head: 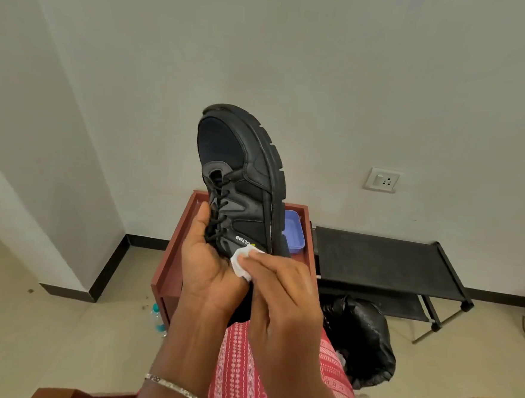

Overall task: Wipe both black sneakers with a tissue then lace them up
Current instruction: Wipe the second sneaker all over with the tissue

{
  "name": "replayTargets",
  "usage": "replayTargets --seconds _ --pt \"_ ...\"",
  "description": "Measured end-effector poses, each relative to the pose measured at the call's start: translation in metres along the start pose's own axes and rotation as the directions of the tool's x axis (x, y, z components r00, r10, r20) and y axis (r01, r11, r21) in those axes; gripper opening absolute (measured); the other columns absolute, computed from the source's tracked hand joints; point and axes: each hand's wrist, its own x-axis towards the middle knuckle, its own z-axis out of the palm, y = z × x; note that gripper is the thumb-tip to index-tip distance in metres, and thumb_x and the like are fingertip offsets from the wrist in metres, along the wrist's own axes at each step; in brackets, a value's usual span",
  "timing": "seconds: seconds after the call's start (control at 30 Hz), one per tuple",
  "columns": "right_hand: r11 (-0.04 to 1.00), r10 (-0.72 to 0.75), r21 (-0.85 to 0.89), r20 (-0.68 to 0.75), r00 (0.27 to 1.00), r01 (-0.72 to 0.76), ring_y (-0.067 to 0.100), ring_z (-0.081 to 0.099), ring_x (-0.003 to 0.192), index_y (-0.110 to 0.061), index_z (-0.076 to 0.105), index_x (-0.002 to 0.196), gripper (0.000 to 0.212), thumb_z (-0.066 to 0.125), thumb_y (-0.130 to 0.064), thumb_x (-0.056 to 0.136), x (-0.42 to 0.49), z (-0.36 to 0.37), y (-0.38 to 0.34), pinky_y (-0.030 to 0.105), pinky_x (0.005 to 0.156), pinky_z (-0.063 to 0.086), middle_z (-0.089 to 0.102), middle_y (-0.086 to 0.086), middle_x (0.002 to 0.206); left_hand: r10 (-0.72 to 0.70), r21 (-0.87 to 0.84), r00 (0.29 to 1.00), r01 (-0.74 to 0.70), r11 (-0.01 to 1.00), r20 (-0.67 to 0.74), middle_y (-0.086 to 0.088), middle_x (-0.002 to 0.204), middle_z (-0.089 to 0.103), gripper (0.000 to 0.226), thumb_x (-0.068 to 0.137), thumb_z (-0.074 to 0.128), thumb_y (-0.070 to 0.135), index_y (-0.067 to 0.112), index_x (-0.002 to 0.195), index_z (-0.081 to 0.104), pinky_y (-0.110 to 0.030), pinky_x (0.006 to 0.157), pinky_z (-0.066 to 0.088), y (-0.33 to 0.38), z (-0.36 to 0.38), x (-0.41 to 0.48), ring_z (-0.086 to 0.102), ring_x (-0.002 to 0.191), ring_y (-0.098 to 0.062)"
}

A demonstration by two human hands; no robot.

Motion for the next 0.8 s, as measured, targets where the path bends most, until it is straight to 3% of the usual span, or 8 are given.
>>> replayTargets --seconds 0.17,0.3,0.43,0.57,0.67,0.8 --pt "1.000 -0.016 0.014 0.020 1.000 0.015 0.019 0.060 0.120 -0.006 0.072 0.116 0.041 0.037 -0.023 0.106 0.030 0.008 0.006 0.023 0.108 0.041 0.069 0.005 0.120 -0.061 -0.020 0.998 0.061 0.998 0.013 -0.008 0.108 0.065 0.064 0.090 0.062 0.049 0.013 0.142 0.052 -0.030 0.069 0.062 -0.007 0.001 -0.005 0.071 0.085 -0.019" --pt "0.997 -0.054 0.050 0.033 0.998 0.052 0.017 0.055 0.130 -0.006 0.069 0.123 0.039 0.038 -0.023 0.108 0.024 0.008 0.011 0.029 0.110 0.043 0.066 0.006 0.129 -0.031 0.000 0.999 0.031 1.000 0.038 -0.009 0.105 0.071 0.053 0.094 0.058 0.049 0.009 0.127 0.064 -0.030 0.074 0.063 -0.006 0.001 -0.003 0.072 0.087 -0.020" --pt "0.996 -0.057 0.064 0.012 0.998 0.056 0.015 0.054 0.131 -0.006 0.067 0.126 0.028 0.051 -0.008 0.102 -0.011 0.002 0.016 0.032 0.105 0.049 0.063 0.003 0.133 0.008 0.033 0.999 -0.010 0.999 0.038 -0.016 0.131 0.066 0.053 0.096 0.051 0.047 0.010 0.132 0.063 -0.052 0.094 0.053 -0.001 0.000 -0.001 0.065 0.118 -0.030" --pt "0.995 -0.096 0.019 -0.001 0.995 0.096 0.017 0.057 0.129 -0.005 0.068 0.124 0.035 0.066 0.004 0.090 -0.022 0.001 0.022 0.033 0.102 0.051 0.064 0.005 0.132 -0.023 -0.001 0.999 0.023 1.000 0.042 -0.018 0.133 0.064 0.057 0.098 0.049 0.050 0.009 0.136 0.060 -0.057 0.088 0.052 0.001 -0.005 0.002 0.062 0.120 -0.030" --pt "0.993 -0.111 -0.043 -0.014 0.994 0.110 0.018 0.056 0.129 -0.003 0.068 0.124 0.034 0.067 0.004 0.090 -0.005 0.003 0.031 0.035 0.105 0.049 0.064 0.007 0.131 -0.080 -0.057 0.995 0.084 0.995 0.062 -0.022 0.127 0.066 0.056 0.100 0.050 0.049 0.008 0.137 0.059 -0.053 0.079 0.060 -0.002 -0.009 0.003 0.070 0.106 -0.036" --pt "0.990 -0.112 -0.093 -0.044 0.993 0.107 0.021 0.059 0.126 -0.003 0.068 0.123 0.039 0.069 0.012 0.086 0.016 0.003 0.042 0.035 0.106 0.048 0.066 0.007 0.128 -0.153 -0.078 0.984 0.160 0.984 0.088 -0.025 0.127 0.065 0.062 0.098 0.054 0.050 -0.001 0.132 0.060 -0.049 0.086 0.059 -0.005 -0.013 0.002 0.071 0.103 -0.038"
